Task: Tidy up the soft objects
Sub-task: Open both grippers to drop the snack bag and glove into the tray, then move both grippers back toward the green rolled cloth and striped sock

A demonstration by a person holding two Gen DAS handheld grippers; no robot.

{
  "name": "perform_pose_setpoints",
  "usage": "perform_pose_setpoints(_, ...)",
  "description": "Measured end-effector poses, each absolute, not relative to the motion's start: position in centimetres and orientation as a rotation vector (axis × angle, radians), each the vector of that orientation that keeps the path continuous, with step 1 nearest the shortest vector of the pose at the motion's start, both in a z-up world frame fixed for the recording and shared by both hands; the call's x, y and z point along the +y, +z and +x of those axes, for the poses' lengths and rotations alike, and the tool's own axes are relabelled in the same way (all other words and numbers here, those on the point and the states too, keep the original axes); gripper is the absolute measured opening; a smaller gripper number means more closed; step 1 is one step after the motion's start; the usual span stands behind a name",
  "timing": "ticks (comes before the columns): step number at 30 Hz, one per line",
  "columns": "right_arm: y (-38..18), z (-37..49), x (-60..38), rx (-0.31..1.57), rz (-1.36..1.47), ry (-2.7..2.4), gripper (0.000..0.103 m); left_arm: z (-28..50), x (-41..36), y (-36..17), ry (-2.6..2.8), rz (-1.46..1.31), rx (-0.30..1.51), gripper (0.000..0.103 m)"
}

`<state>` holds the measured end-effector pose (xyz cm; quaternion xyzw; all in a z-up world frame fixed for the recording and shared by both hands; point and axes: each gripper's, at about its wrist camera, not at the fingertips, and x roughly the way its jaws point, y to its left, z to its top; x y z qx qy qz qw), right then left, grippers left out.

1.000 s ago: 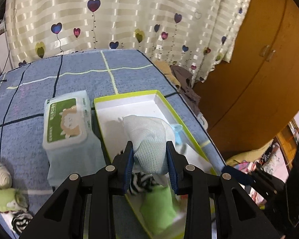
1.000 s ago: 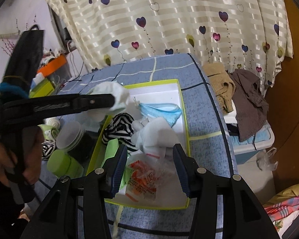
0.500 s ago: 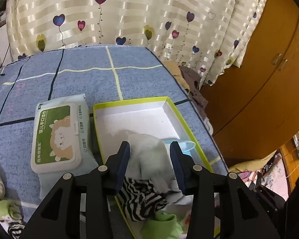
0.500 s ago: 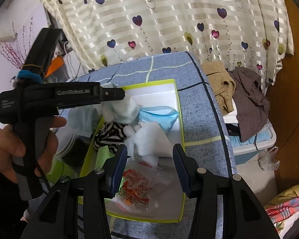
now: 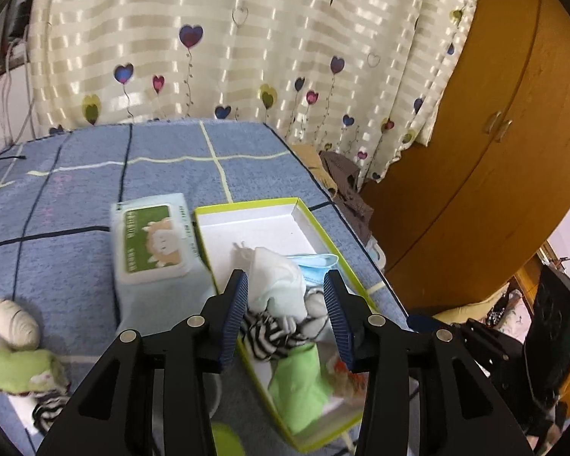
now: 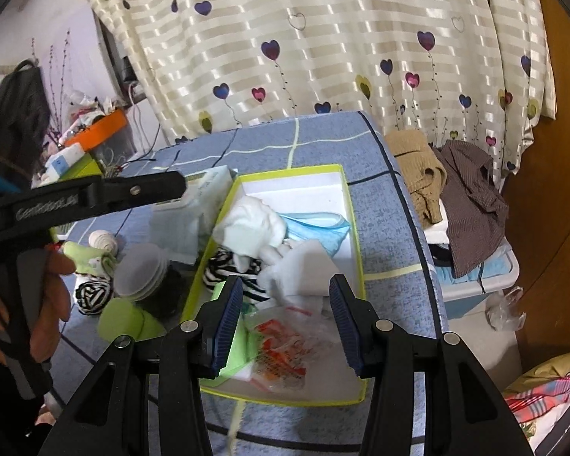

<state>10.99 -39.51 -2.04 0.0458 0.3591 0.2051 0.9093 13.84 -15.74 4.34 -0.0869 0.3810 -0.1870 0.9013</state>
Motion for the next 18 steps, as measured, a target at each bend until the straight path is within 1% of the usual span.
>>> perform_pose_setpoints(9, -0.3, 8.7, -36.9, 0.726, 0.057, 0.442, 0.047, 9.8, -12.7, 5.2, -0.389, -0.192, 0.758, 0.043)
perform_pose_setpoints(18, 0.7, 7.0, -33.9, 0.724, 0.012, 0.468, 0.049, 6.9, -10.1, 4.2, -0.373, -0.2, 0.771, 0.043)
